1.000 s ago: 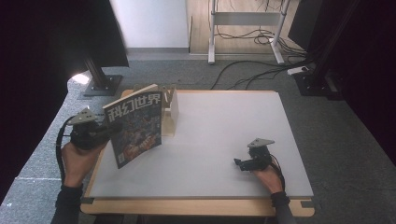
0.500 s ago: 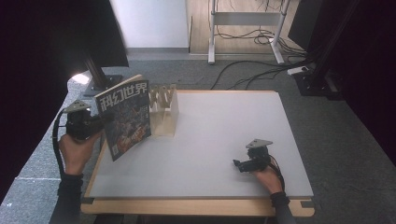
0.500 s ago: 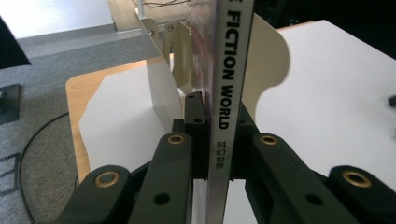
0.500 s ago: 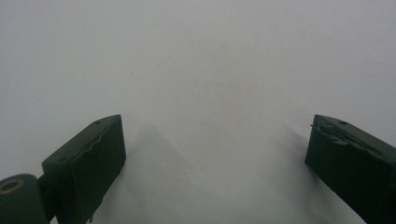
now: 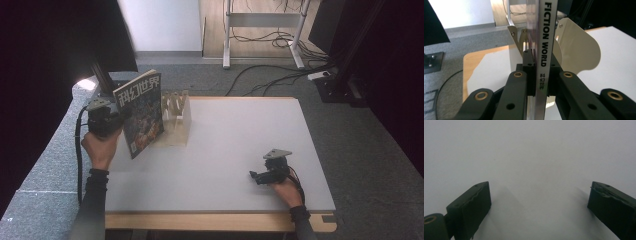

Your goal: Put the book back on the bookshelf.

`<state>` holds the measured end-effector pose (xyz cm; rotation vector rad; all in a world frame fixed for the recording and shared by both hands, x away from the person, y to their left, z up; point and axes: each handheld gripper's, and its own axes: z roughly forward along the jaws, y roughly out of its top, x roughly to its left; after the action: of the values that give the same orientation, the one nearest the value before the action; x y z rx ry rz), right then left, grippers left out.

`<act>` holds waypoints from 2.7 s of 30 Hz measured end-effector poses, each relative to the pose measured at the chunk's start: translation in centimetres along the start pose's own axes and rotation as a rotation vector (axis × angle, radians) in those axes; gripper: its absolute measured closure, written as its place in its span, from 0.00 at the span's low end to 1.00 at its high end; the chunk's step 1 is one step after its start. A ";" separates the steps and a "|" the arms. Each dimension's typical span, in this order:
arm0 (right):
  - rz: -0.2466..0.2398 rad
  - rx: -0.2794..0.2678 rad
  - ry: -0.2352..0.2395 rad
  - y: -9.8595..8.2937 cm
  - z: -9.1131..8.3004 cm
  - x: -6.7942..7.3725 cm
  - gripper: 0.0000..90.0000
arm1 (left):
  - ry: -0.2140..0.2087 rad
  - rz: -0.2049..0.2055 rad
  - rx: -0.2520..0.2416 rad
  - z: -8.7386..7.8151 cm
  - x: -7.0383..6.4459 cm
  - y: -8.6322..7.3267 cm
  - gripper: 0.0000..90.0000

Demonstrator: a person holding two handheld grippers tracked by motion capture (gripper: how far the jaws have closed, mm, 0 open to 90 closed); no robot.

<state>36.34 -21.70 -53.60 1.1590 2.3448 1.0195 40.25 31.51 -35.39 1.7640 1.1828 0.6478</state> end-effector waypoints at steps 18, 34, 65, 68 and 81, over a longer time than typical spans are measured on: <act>-0.003 0.000 0.001 0.0 0.0 0.0 0.04 | -0.121 0.034 0.292 0.5 -0.6 -0.6 0.89; 0.000 0.000 0.003 0.0 0.0 0.0 0.04 | -0.019 -0.001 0.146 3.9 -0.6 -0.3 0.90; -0.002 0.003 0.000 0.1 0.0 0.0 0.04 | -0.140 0.019 0.055 -1.6 -0.6 -2.5 0.14; -0.003 0.002 0.000 0.1 0.0 0.0 0.04 | -0.160 0.030 0.053 -2.2 -1.0 -3.0 0.12; -0.005 0.002 -0.001 0.1 0.0 0.0 0.04 | -0.235 0.138 0.066 -2.9 -4.3 -4.4 0.02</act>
<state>36.38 -21.65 -53.56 1.1540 2.3466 1.0148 34.22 29.32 -37.67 1.9319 0.9379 0.4700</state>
